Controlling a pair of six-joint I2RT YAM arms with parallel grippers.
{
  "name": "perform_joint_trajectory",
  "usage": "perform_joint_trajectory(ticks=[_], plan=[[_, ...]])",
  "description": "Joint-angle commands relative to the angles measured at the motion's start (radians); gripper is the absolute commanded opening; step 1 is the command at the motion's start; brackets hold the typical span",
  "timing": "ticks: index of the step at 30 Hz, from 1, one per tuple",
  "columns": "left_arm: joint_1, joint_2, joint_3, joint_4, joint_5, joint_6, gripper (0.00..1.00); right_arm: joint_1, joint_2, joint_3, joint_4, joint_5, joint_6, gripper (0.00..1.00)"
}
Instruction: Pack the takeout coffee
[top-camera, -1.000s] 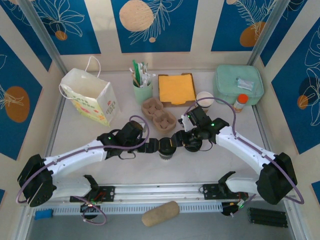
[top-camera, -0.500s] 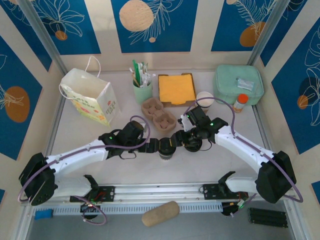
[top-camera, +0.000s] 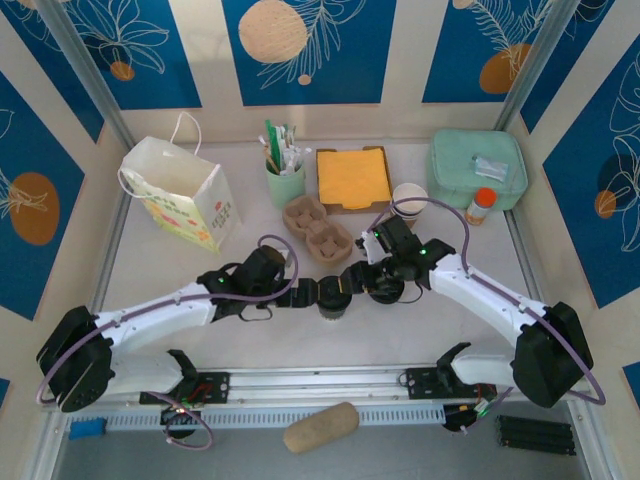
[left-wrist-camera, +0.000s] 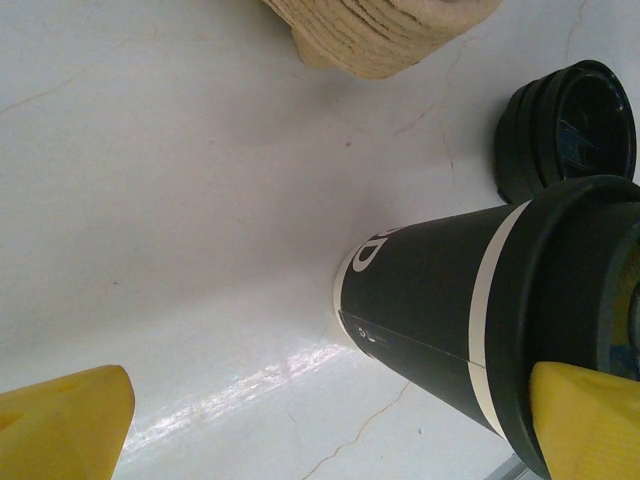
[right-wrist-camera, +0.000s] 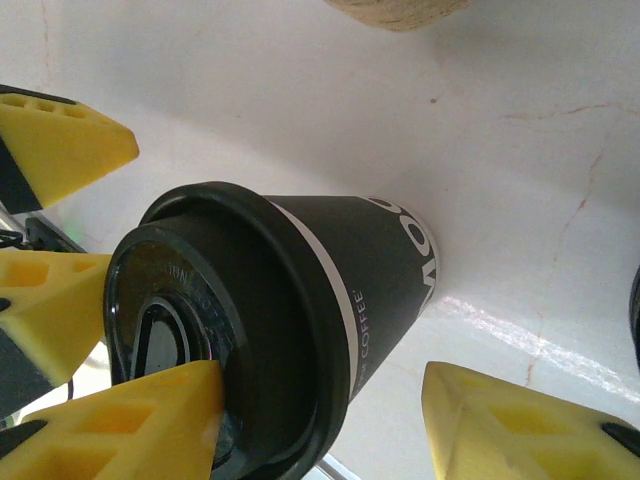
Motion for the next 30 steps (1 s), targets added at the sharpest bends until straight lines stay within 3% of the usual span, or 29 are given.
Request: perform_joint_trajectory(ticks=[1,19,24,30], plan=[[0.009,0.026,-0.062,-0.064,0.002,-0.011,1.0,0.007,0.005,-0.062,-0.035,0.028,0.025,0.55],[0.009,0.019,0.011,-0.087,-0.001,0.007,1.0,-0.078,-0.055,0.105,-0.077,-0.116,0.006,0.63],[0.009,0.019,0.019,-0.087,-0.001,0.009,1.0,-0.094,-0.112,0.036,-0.107,-0.112,0.023,0.6],[0.009,0.022,0.031,-0.092,0.002,0.014,1.0,-0.092,-0.161,-0.068,-0.108,-0.115,0.049,0.49]])
